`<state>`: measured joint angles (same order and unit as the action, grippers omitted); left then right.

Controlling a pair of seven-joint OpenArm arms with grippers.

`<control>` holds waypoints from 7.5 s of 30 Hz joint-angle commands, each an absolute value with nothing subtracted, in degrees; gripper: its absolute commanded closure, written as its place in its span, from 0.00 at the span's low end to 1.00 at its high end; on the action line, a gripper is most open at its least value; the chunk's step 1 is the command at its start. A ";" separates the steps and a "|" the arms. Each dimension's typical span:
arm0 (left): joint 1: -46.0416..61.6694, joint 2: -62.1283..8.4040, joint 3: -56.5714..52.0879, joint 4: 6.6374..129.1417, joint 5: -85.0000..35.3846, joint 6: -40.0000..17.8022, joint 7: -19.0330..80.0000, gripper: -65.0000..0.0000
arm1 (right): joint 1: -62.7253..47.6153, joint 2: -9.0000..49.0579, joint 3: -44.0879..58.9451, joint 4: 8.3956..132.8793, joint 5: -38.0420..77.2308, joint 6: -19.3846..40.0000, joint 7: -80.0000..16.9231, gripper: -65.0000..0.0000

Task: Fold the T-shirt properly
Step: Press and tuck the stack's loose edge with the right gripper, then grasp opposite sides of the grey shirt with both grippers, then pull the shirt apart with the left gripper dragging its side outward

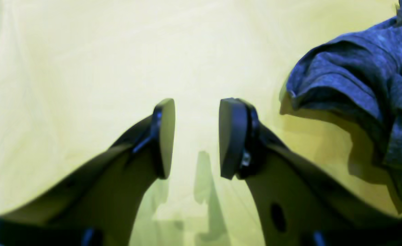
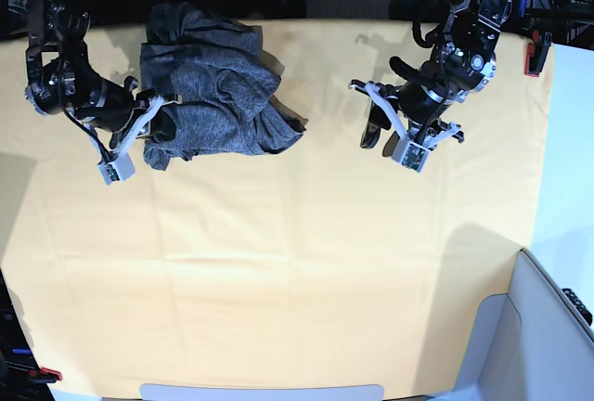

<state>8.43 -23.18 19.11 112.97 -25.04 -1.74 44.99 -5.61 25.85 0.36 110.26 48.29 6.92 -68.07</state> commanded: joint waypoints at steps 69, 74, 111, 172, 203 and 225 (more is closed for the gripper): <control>10.42 -23.34 18.86 113.89 -25.54 -1.71 44.35 0.67 | -4.53 20.26 7.25 114.77 36.70 5.41 -67.21 0.48; 12.88 -21.85 18.68 114.24 -25.54 -1.71 49.19 0.61 | -3.56 20.18 14.20 104.31 39.25 5.58 -67.21 0.46; 19.56 -12.62 21.49 114.77 -33.54 -8.66 63.87 0.55 | 2.15 20.62 10.51 81.54 63.87 14.37 -73.01 0.28; -1.98 -11.82 31.60 89.36 -65.89 -8.57 72.22 0.55 | 1.98 18.15 11.12 81.63 57.98 14.37 -70.81 0.58; -10.95 -20.09 36.09 85.76 -65.80 -5.41 68.79 0.99 | -0.84 17.71 13.67 91.12 53.93 14.02 -70.37 0.99; -35.91 -12.53 58.07 59.47 -65.80 -2.59 58.77 0.99 | -14.81 10.86 16.22 100.44 53.93 14.02 -70.81 0.99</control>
